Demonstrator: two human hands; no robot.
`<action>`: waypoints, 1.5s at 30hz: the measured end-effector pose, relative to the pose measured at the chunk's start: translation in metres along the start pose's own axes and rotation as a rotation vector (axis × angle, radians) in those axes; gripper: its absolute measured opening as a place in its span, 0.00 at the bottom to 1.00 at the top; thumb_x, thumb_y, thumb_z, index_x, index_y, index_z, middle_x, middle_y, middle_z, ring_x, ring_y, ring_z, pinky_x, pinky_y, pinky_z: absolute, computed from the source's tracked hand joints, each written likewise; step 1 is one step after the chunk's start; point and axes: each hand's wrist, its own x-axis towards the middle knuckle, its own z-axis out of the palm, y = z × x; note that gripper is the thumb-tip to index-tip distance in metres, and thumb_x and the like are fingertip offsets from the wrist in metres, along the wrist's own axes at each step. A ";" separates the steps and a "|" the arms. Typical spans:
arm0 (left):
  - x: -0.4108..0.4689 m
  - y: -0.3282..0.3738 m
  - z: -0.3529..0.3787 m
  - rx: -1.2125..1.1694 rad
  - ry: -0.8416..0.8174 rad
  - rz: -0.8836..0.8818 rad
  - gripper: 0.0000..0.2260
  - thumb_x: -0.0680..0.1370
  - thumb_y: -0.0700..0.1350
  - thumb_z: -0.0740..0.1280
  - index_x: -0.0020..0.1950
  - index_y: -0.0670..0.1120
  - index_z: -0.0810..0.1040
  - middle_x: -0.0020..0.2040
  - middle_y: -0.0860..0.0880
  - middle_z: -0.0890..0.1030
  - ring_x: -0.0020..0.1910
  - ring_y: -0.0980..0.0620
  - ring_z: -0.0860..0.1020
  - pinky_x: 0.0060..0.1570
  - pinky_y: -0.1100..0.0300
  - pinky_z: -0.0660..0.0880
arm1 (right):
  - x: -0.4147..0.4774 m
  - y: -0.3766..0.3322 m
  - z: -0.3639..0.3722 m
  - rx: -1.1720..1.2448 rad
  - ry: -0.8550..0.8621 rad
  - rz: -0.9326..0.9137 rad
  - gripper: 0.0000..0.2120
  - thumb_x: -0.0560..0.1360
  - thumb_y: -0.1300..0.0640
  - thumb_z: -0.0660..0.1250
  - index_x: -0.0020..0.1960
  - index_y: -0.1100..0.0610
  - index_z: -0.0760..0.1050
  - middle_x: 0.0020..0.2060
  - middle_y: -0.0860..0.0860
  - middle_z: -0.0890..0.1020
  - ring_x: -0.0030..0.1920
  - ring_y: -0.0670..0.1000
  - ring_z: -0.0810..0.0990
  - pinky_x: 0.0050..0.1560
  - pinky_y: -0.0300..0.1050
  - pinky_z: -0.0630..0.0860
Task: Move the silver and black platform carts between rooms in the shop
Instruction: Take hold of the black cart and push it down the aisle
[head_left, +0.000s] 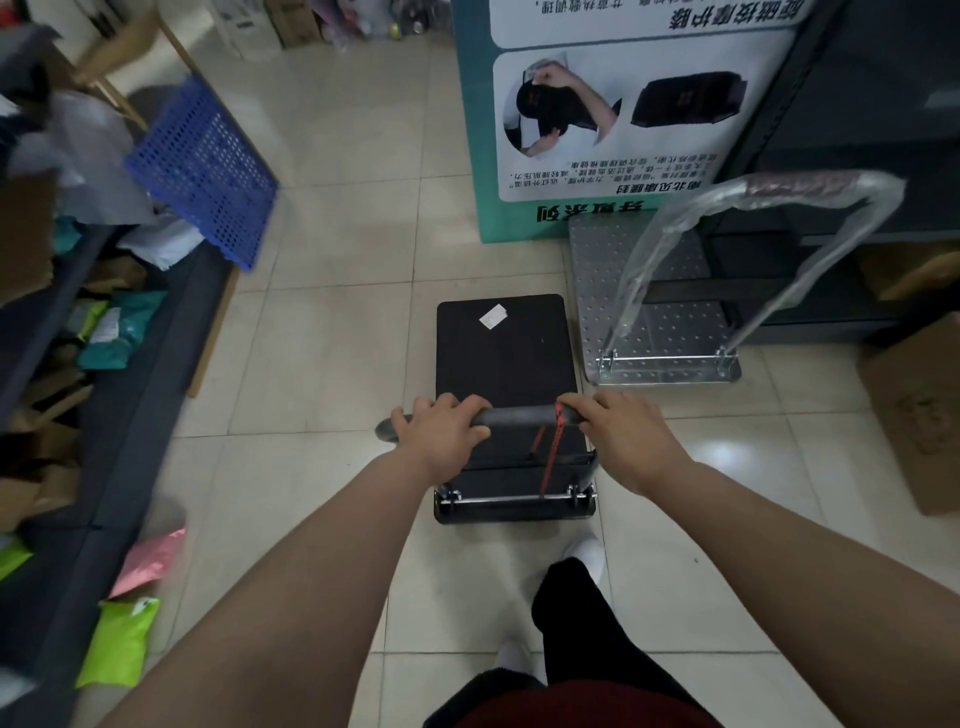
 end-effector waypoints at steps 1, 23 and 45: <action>0.008 0.003 -0.004 -0.003 0.000 -0.005 0.13 0.81 0.55 0.54 0.65 0.61 0.67 0.62 0.50 0.72 0.63 0.43 0.67 0.68 0.37 0.54 | 0.007 0.004 -0.003 0.007 0.009 -0.001 0.19 0.80 0.54 0.56 0.70 0.42 0.62 0.55 0.49 0.75 0.59 0.54 0.72 0.59 0.52 0.66; 0.163 0.008 -0.089 0.014 0.030 -0.016 0.12 0.82 0.55 0.55 0.64 0.61 0.68 0.60 0.52 0.73 0.62 0.44 0.68 0.67 0.39 0.57 | 0.173 0.051 -0.050 0.072 0.053 0.020 0.19 0.80 0.53 0.58 0.69 0.42 0.64 0.55 0.49 0.76 0.60 0.53 0.71 0.62 0.50 0.64; 0.308 0.010 -0.171 0.056 -0.034 0.085 0.12 0.82 0.54 0.54 0.65 0.57 0.67 0.61 0.48 0.73 0.61 0.43 0.67 0.64 0.36 0.57 | 0.314 0.069 -0.105 -0.002 -0.074 0.193 0.22 0.78 0.60 0.58 0.70 0.45 0.63 0.57 0.52 0.75 0.60 0.57 0.72 0.60 0.52 0.67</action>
